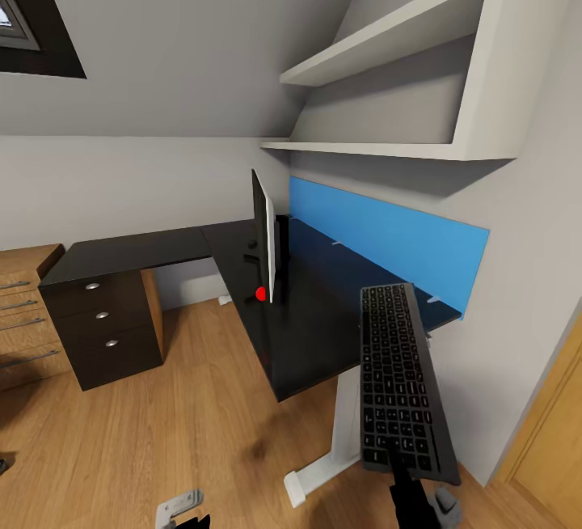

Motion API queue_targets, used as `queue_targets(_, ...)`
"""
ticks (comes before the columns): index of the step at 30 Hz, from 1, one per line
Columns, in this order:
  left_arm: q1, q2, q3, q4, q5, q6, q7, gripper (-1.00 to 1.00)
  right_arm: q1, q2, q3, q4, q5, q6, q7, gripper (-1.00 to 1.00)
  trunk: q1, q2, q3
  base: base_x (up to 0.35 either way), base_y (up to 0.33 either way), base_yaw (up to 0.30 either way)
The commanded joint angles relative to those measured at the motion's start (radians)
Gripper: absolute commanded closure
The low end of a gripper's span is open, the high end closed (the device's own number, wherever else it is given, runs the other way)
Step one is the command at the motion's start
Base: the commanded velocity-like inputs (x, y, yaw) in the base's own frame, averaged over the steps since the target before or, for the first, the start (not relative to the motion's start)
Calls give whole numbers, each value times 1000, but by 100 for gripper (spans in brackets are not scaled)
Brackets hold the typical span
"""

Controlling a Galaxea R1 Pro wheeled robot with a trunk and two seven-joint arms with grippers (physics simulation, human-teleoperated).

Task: In the bedroom, organize the workspace by keeping the computer under the desk, ensuring the monitor is on the desk, placing the keyboard on the desk next to the monitor, placing the mouse on the desk next to the keyboard, moving the folder from the swivel chair onto the desk next to the mouse, stacking the notebook on top of the folder with the pen on top of the notebook, and positioning the swivel chair next to the desk.

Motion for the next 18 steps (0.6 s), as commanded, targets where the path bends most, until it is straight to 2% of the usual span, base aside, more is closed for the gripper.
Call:
queue_targets(1, 0, 1, -6, -2, 10, 2, 10, -100, 1, 0, -2, 4, -12, 3, 13, 100, 0, 0, -1, 0, 0, 0)
queue_targets(3, 0, 1, -6, -2, 10, 2, 10, -100, 3, -1, -2, 15, -11, 3, 24, 100, 0, 0, -1, 0, 0, 0)
queue_targets(4, 0, 1, -6, -2, 11, 2, 10, -100, 6, -7, -2, 48, -13, 3, 79, 100, 0, 0, -1, 0, 0, 0)
queue_targets(6, 0, 1, -7, -2, 11, 2, 10, -100, 6, -6, -2, 66, -13, 2, 85, 100, 0, 0, -1, 0, -54, 7)
queue_targets(9, 0, 0, -7, -2, 11, 1, 8, -100, 6, -6, -2, 74, -15, 2, 84, 100, 0, 0, 2, -58, -267, 153)
queue_targets(18, 0, 0, -7, -2, 12, 2, 10, -100, 6, -6, -3, 75, -15, 2, 84, 100, 0, 0, 11, -256, -173, 189)
